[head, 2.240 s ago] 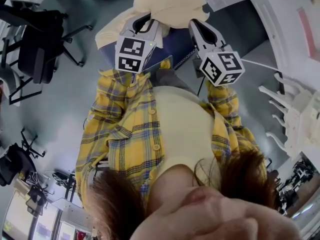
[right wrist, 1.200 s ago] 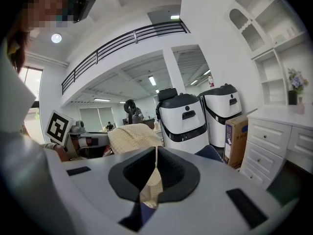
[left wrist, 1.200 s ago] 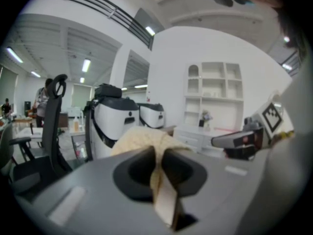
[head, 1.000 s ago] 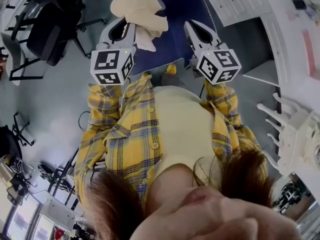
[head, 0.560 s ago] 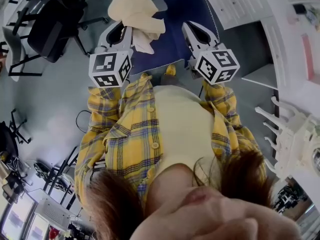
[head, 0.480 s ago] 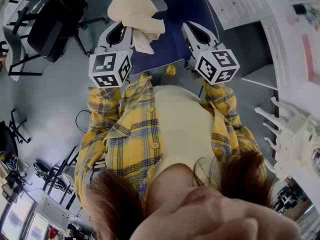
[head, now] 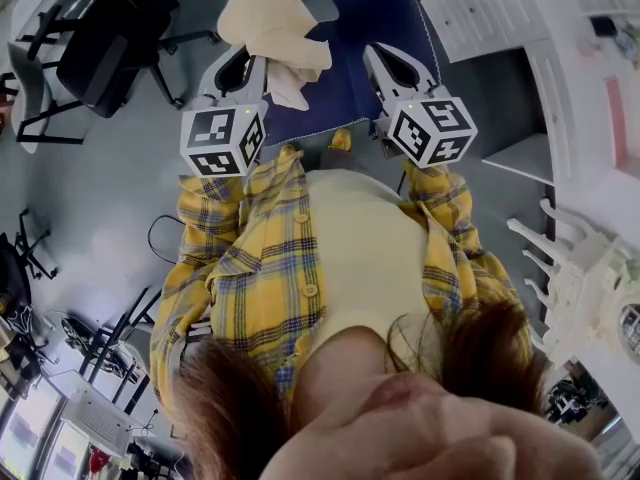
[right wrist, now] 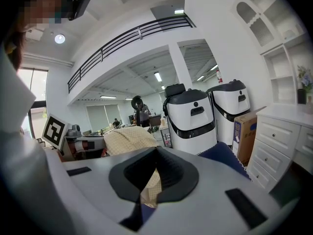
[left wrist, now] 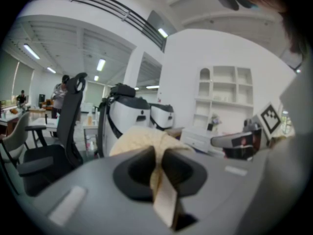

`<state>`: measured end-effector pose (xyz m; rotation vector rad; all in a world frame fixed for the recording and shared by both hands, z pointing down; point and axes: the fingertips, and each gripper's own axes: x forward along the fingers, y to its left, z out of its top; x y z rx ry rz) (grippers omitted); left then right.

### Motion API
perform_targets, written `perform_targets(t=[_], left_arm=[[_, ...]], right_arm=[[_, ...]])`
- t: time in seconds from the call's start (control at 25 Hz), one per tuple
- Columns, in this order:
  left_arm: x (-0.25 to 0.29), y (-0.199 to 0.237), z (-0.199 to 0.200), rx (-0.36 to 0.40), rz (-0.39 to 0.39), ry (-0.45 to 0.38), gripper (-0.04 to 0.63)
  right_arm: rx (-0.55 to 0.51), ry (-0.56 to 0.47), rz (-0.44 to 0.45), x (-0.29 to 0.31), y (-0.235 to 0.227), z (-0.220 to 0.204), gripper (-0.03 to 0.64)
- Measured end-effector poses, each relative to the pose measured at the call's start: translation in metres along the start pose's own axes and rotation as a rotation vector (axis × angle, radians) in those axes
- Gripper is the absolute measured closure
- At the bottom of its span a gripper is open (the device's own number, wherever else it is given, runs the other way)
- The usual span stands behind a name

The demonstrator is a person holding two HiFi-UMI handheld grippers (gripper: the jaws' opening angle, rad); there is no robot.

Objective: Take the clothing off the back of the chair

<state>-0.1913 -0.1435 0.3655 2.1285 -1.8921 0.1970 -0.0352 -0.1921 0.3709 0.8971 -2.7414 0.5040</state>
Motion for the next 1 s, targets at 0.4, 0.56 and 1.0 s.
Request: perform_targets(t=[0.4,0.56,1.0], left_arm=[[0.0020,0.0023,0.0006,-0.007,0.003,0.002,0.553],[0.0026,0.0028,0.0024,-0.008,0.003,-0.003,0.552],[0.0051,0.0034,0.0038,-0.003,0.001,-0.002,0.552]], right_arm=[[-0.015,0.004,-0.008,0.0038,-0.0021,0.0030,0.603],[-0.014,0.003,-0.008,0.0044,-0.0030,0.0035,0.603],[-0.011,0.003,0.001,0.0046,-0.0021,0.0030,0.603]])
